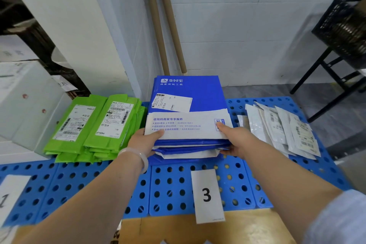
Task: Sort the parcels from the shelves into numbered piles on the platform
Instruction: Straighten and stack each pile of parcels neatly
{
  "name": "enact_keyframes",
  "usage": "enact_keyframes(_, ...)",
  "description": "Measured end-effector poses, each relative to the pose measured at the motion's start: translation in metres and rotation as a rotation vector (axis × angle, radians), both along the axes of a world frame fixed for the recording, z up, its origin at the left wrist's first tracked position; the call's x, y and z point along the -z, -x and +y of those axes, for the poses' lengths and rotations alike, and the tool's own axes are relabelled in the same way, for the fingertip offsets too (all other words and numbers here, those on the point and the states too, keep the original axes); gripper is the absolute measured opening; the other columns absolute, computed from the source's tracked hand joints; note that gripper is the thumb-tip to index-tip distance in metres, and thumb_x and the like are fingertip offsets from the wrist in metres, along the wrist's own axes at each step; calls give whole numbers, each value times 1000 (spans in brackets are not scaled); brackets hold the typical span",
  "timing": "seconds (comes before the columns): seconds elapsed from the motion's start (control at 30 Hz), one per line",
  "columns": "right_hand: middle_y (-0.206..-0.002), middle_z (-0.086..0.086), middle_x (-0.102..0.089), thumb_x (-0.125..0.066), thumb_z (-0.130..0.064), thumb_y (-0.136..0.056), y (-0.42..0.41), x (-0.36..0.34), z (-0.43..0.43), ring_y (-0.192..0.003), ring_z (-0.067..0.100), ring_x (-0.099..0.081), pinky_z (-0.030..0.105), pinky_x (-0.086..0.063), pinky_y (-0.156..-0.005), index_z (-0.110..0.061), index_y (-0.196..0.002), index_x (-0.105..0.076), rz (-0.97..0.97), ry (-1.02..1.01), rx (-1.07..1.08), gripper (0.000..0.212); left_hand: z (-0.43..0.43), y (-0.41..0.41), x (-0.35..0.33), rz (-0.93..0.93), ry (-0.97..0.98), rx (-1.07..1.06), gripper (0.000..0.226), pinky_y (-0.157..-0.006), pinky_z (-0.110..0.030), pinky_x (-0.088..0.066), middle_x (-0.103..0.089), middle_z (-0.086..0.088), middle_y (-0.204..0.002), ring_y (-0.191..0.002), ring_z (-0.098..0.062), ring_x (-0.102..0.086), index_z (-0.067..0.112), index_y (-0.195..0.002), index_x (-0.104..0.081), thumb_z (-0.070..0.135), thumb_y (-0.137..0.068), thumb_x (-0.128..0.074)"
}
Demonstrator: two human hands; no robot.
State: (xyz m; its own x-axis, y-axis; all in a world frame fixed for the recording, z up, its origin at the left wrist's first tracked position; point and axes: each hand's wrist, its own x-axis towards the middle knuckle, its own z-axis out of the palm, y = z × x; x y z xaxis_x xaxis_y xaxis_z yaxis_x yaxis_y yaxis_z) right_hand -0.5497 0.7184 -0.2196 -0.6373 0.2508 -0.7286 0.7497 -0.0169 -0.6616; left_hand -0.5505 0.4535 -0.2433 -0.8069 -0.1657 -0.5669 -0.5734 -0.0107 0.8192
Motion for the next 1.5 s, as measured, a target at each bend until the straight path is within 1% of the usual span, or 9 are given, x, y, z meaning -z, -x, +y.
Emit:
enact_keyframes(0.2,-107,12,-64,-74,-45,-79,3,-3,4,-92,31,-66,47,-59,-76,-11,-107,-58,26,-16,-8,47,3,-6,-6,13,-23,-20,25,-77,-36,-53,-68,1,-103,-92,-18,-63,20,-106,-63,25,-83,-73)
enact_keyframes(0.4,-112,9,-60,-70,-47,-82,-6,5,3,-99,28,-60,45,-58,-80,-12,-111,-56,-43,-90,-103,48,1,-30,16,-42,-10,-1,37,-92,-43,-50,-67,0,-109,-103,-23,-62,21,-114,-58,26,-81,-75)
enact_keyframes(0.57,-116,1,-56,-62,-43,-85,0,5,4,-108,24,-54,48,-47,-98,-18,-119,-48,-28,-145,-172,44,-4,-26,14,-77,16,71,51,-98,-48,-48,-69,0,-111,-103,-25,-65,24,-122,-55,36,-77,-75)
enact_keyframes(0.67,-114,3,-63,-65,-44,-80,-1,11,4,-105,25,-60,46,-51,-92,-22,-119,-54,-50,-43,-129,45,-5,-24,11,-111,33,135,57,-98,-44,-48,-69,0,-112,-103,-24,-64,24,-125,-55,40,-73,-74)
enact_keyframes(0.87,-109,5,-67,-67,-48,-68,-6,17,3,-103,26,-63,48,-55,-88,-25,-109,-58,-56,19,-102,48,-5,-29,14,-77,217,211,30,-83,-32,-43,-67,4,-106,-96,-18,-60,27,-114,-60,38,-87,-64)
enact_keyframes(0.93,-108,7,-67,-68,-45,-72,-7,18,2,-101,28,-64,50,-56,-86,-23,-109,-57,-49,41,-72,44,-6,-26,13,-81,218,249,27,-86,-32,-46,-68,6,-104,-95,-17,-62,29,-110,-62,38,-84,-66)
enact_keyframes(1.07,-104,8,-69,-67,-41,-79,-7,21,1,-98,27,-65,45,-58,-82,-20,-107,-58,-48,55,-47,36,-11,-20,12,-128,206,285,54,-96,-44,-49,-71,8,-105,-100,-21,-65,33,-109,-62,54,-60,-68)
enact_keyframes(1.23,-101,8,-68,-67,-34,-81,-7,23,2,-96,26,-65,45,-58,-83,-17,-101,-58,-26,33,-31,28,-7,-20,9,-103,245,323,26,-92,-39,-49,-70,8,-105,-98,-18,-63,31,-110,-64,36,-85,-66)
enact_keyframes(1.5,-101,11,-70,-69,-30,-79,-8,26,13,-98,29,-66,46,-56,-87,-13,-103,-61,-1,43,-14,31,2,-22,4,-113,190,315,47,-97,-43,-49,-71,8,-106,-100,-18,-65,30,-113,-64,47,-70,-69)
